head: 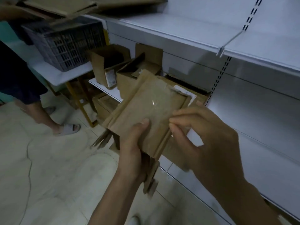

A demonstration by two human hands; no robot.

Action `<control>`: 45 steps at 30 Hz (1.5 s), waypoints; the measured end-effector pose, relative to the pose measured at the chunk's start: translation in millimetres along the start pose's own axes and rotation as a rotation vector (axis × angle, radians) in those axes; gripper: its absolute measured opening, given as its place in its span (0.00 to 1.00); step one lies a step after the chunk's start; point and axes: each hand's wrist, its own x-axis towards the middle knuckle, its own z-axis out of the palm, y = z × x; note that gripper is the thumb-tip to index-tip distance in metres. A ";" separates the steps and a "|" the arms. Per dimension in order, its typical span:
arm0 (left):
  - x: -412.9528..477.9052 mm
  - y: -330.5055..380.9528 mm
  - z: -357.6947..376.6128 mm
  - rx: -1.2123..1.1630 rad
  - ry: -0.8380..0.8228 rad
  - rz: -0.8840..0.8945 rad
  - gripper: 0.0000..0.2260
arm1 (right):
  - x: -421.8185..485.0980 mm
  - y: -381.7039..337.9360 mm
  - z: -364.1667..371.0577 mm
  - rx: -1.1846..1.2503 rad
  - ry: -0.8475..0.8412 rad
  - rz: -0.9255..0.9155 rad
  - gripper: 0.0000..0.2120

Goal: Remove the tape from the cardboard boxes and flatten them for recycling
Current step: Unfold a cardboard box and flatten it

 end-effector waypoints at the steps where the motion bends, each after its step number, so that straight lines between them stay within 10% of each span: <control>1: 2.8 4.8 -5.4 -0.005 -0.024 0.000 0.10 | 1.4 -7.4 3.7 -0.014 0.010 0.004 0.08; 5: 8.6 23.0 -16.7 0.094 0.042 0.064 0.28 | 8.4 -25.3 27.1 -0.096 0.039 -0.053 0.10; 28: 24.8 35.3 -34.9 0.636 -0.004 0.336 0.20 | 21.1 -39.7 73.0 -0.438 -0.199 0.052 0.12; 34: 33.2 34.4 -38.8 0.627 -0.073 0.232 0.20 | 27.5 -33.4 72.0 -0.393 -0.204 0.119 0.08; 40: 54.1 42.1 -60.6 0.342 -0.096 -0.026 0.21 | 27.9 -20.9 66.2 0.197 0.021 0.313 0.02; 45: 51.7 41.0 -62.7 0.266 -0.108 -0.098 0.28 | 22.4 -18.8 89.1 0.105 0.051 0.222 0.18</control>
